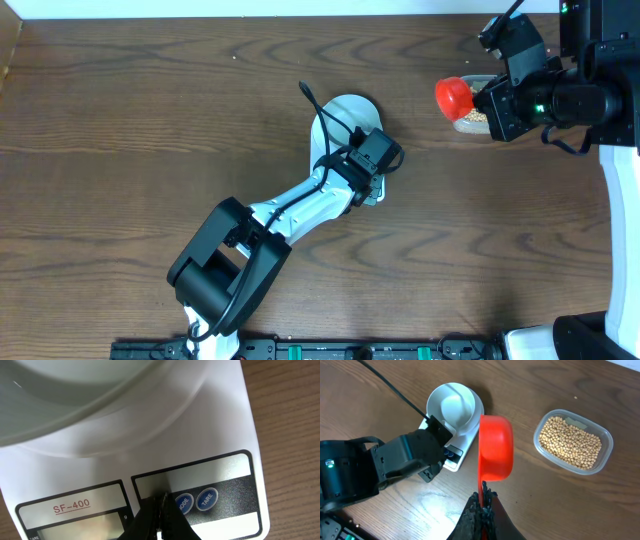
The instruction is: Scoop item into bowl and weigh 50g on scale
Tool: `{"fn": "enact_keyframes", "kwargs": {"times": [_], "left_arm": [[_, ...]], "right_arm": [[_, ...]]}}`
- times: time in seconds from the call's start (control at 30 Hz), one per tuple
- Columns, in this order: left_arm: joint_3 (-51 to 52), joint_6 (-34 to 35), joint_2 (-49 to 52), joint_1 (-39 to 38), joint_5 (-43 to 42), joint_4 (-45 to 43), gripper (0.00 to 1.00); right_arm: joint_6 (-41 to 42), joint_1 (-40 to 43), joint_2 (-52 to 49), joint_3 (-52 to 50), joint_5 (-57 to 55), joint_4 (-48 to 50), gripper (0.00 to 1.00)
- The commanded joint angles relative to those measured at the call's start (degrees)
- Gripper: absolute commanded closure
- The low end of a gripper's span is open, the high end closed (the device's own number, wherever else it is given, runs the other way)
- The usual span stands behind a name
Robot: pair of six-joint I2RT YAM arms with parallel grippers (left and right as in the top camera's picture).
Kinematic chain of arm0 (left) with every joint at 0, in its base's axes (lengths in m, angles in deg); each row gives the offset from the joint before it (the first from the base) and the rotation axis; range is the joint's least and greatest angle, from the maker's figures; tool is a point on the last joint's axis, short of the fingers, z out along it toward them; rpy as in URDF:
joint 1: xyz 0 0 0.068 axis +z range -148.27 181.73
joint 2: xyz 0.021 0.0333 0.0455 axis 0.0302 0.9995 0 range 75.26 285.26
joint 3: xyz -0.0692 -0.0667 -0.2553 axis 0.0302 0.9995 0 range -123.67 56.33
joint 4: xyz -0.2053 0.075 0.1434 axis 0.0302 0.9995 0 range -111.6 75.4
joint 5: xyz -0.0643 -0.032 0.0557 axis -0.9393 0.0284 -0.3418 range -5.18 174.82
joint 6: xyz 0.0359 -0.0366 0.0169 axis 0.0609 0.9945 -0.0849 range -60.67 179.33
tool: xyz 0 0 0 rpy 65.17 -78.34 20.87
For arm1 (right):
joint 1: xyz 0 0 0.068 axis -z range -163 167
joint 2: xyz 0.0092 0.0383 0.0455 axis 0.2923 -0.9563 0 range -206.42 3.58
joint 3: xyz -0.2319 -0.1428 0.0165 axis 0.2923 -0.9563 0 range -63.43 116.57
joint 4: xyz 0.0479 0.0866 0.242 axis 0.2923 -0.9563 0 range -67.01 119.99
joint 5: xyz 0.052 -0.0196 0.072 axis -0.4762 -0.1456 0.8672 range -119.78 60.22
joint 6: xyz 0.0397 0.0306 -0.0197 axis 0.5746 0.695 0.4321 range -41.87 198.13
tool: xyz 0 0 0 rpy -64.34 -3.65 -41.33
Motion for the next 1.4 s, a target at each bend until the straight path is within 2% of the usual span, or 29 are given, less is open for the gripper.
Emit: {"fn": "enact_keyframes", "kwargs": {"times": [0.0,0.23,0.4,0.6,0.9,1.2,1.37], "left_arm": [[0.96,0.59,4.09,0.13,0.50,1.38,0.93],[0.59,0.50,2.19,0.13,0.59,1.66,0.93],[-0.42,0.42,-7.39,0.02,6.67,5.16,0.93],[-0.39,-1.20,-16.70,0.02,7.13,6.84,0.93],[-0.37,-3.67,-17.49,0.02,3.32,12.09,0.94],[-0.44,-8.83,-19.96,0.35,1.27,12.13,0.93],[-0.35,-11.74,-19.80,1.29,-3.39,12.11,0.93]], "right_arm": [[-0.94,-0.31,1.92,1.01,-0.04,-0.13,0.99],[-0.96,-0.31,2.84,1.03,-0.07,-0.11,0.99],[-1.36,-0.31,2.95,1.01,-0.04,0.15,0.99],[-1.40,-0.31,2.95,1.03,-0.07,1.22,0.99],[-3.32,-0.31,2.95,1.01,-0.07,3.41,0.99],[-10.69,-0.28,2.38,1.01,-1.14,8.31,0.99],[-11.45,-0.28,1.33,1.01,-1.14,11.15,0.99]]}}
